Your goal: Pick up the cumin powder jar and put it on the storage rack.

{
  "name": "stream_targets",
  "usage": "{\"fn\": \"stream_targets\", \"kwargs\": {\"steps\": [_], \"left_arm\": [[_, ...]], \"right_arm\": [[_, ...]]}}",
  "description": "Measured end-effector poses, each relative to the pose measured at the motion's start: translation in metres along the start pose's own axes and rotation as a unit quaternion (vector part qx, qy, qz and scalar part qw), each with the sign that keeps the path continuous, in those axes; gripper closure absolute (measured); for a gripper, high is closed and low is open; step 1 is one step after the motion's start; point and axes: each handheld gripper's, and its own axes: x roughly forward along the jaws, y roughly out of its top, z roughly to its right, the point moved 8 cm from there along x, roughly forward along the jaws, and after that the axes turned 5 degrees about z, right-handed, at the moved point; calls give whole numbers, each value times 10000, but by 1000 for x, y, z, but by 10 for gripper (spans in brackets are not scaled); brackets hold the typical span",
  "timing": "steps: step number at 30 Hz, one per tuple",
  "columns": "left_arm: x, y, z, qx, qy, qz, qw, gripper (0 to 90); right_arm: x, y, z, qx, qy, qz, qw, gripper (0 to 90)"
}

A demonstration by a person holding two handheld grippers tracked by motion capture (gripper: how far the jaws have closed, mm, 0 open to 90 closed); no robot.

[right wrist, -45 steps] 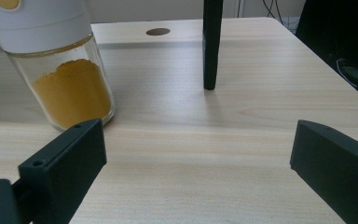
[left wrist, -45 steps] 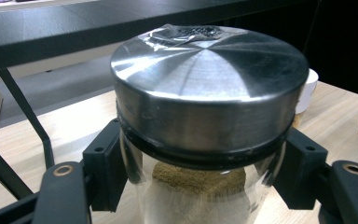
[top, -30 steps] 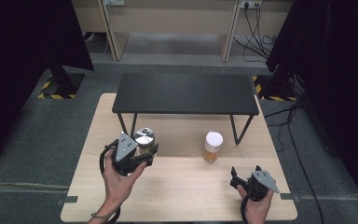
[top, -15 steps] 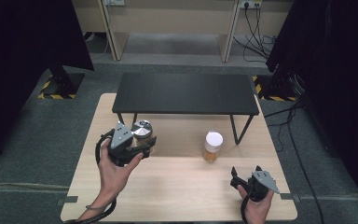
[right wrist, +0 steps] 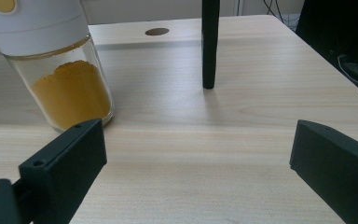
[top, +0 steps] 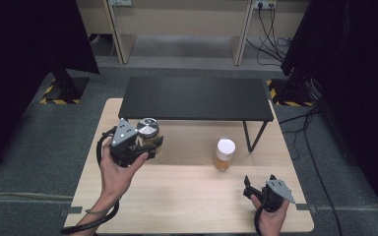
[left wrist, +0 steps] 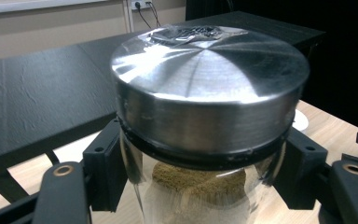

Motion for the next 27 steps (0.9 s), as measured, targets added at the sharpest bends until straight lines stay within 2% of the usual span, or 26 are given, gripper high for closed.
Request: {"fn": "stream_targets", "kwargs": {"steps": [16, 27], "left_arm": [[0, 29, -15, -69, 177, 93, 9998, 299], [18, 43, -29, 3, 502, 19, 9987, 299]], "right_arm": [[0, 0, 1, 37, 8, 3, 10000, 37], [0, 0, 1, 31, 20, 3, 10000, 37]]}}
